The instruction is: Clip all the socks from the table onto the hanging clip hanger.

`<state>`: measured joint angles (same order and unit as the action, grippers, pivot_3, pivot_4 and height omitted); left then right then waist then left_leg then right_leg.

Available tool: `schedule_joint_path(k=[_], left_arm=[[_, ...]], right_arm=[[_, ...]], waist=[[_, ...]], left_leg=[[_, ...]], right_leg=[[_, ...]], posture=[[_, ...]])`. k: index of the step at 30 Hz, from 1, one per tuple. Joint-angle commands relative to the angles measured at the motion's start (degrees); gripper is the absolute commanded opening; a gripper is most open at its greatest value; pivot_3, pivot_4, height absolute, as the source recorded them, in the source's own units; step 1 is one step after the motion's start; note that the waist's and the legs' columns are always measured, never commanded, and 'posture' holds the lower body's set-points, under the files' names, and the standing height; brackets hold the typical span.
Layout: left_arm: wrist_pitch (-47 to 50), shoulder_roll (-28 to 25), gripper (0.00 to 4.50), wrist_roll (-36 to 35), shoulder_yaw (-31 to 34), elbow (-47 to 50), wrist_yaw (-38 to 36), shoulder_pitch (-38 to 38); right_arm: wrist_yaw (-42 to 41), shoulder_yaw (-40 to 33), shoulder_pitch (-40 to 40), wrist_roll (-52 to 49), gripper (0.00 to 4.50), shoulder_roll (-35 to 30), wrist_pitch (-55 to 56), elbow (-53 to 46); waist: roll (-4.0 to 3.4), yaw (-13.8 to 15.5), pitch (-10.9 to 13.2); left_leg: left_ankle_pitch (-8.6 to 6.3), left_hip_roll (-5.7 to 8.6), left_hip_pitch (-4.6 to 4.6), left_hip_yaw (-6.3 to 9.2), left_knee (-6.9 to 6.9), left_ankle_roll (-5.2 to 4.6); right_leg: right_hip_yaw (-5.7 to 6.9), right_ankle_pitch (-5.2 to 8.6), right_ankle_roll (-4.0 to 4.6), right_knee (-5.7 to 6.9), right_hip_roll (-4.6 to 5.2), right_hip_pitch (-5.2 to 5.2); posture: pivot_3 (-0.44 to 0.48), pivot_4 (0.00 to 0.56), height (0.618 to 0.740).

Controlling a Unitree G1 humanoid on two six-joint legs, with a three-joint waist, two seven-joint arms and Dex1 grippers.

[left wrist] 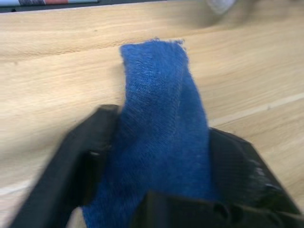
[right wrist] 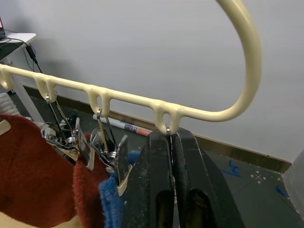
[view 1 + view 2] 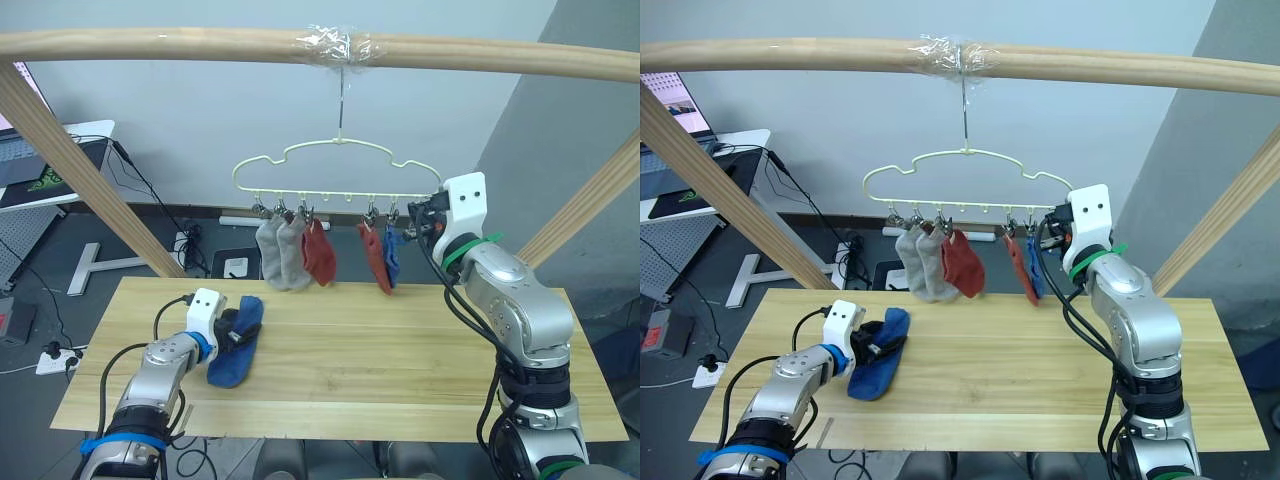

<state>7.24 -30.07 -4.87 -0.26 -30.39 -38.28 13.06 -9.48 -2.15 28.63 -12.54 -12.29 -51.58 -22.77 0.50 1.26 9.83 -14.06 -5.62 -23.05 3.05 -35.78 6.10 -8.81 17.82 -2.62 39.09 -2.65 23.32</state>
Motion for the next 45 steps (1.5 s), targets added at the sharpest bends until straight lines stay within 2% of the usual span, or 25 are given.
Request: schedule_joint_path(k=[1,5,8,11,15,19,22,24,28,33,37,45], left_arm=[[0.12,0.23,2.16,0.28,-0.09,-1.66,-0.72,-0.47],[2.29,3.39,0.98,-5.19,2.29,2.56,-3.03,-1.09],[3.19,5.21,0.02,-7.23,1.04,9.29,-6.23,-2.64],[4.93,6.52,0.01,-8.48,0.2,14.07,-7.35,-3.54],[9.83,9.24,0.01,-13.73,-1.63,23.86,-10.91,-3.43],[15.96,11.34,0.01,-17.17,-3.93,30.87,-11.38,-1.3],[22.78,13.92,0.01,-20.75,-7.24,35.55,-11.99,3.42],[26.68,15.44,0.01,-23.04,-8.19,37.23,-11.74,5.79],[31.16,18.23,0.01,-25.2,-9.14,38.13,-9.89,9.06],[38.29,25.34,0.01,-31.13,-6.88,33.84,-7.08,15.37],[37.04,26.71,0.01,-30.13,-7.16,31.14,-6.49,17.0],[36.49,28.34,0.01,-31.17,-5.4,28.02,-5.39,19.36]], right_arm=[[0.49,-2.01,0.87,-0.3,0.0,-0.65,-0.05,-0.72],[-0.23,-2.94,1.33,-0.92,0.0,-1.24,-0.79,-0.31],[-1.33,-4.57,2.29,-2.91,0.0,-1.94,-3.55,-0.66],[-2.41,-5.37,3.01,-4.22,0.0,-3.49,-5.27,-0.93],[-3.55,-9.48,5.56,-8.62,0.0,-5.17,-11.81,-1.26],[-2.22,-18.95,10.68,-15.49,0.0,-1.75,-25.6,-0.72],[-1.29,-28.74,16.93,-17.49,0.0,1.71,-38.32,1.5],[0.22,-32.7,18.68,-20.08,0.0,3.74,-40.92,2.88],[2.59,-33.61,18.55,-26.37,0.0,3.15,-40.92,4.02],[10.86,-38.16,20.64,-35.56,0.0,5.85,-40.92,6.19],[17.84,-40.08,20.62,-43.35,0.0,6.52,-40.92,7.4],[28.43,-38.9,18.59,-57.33,0.0,3.87,-40.92,9.41]], waist=[[0.0,0.0,0.0],[-0.01,0.02,0.0],[0.0,0.03,0.0],[0.0,0.09,0.0],[0.0,0.06,0.0],[0.0,-0.06,0.01],[-0.02,-0.04,0.02],[-0.02,0.0,0.02],[-0.03,-0.5,0.03],[-0.05,-0.98,0.05],[-0.07,-1.72,0.05],[-0.18,-2.6,0.12]], left_leg=[[0.0,0.0,0.0,0.0,0.0,0.0],[0.0,0.0,0.0,0.0,0.01,0.0],[0.0,0.0,-0.04,0.0,0.0,0.0],[0.0,-0.01,-0.05,0.01,0.0,0.0],[0.0,0.0,-0.05,0.01,-0.03,0.0],[0.0,0.01,-0.06,0.01,-0.11,0.0],[0.0,0.02,-0.06,0.05,-0.11,-0.01],[0.0,0.04,-0.1,0.07,-0.15,-0.01],[-0.02,0.05,-0.09,0.07,-0.1,-0.04],[-0.11,0.05,-0.16,0.09,-0.11,-0.2],[-0.11,0.07,-0.17,0.1,-0.15,-0.2],[-0.11,0.07,-0.22,0.13,-0.13,-0.2]], right_leg=[[0.0,0.0,0.0,0.0,0.0,0.0],[0.0,0.0,0.0,0.0,0.0,-0.01],[0.01,0.0,0.0,-0.01,0.0,-0.01],[0.03,0.0,0.0,0.01,0.0,0.0],[0.01,-0.01,0.0,0.01,0.0,-0.02],[0.01,-0.02,-0.02,0.02,0.01,-0.05],[0.03,-0.02,-0.01,0.05,0.0,-0.05],[0.03,-0.03,-0.03,0.04,0.0,-0.05],[0.03,-0.04,-0.04,-0.01,0.01,-0.06],[0.09,-0.03,-0.03,-0.01,0.01,-0.05],[0.07,-0.03,-0.04,-0.01,0.01,-0.04],[0.09,-0.03,-0.04,-0.02,0.01,-0.02]], posture=[[0.075,0.173,0.74],[0.078,0.174,0.74],[0.077,0.17,0.74],[0.077,0.17,0.74],[0.065,0.172,0.74],[0.062,0.173,0.74],[0.062,0.173,0.74],[0.062,0.173,0.74],[0.047,0.174,0.74],[0.036,0.177,0.74],[0.031,0.18,0.74],[0.027,0.18,0.74]])
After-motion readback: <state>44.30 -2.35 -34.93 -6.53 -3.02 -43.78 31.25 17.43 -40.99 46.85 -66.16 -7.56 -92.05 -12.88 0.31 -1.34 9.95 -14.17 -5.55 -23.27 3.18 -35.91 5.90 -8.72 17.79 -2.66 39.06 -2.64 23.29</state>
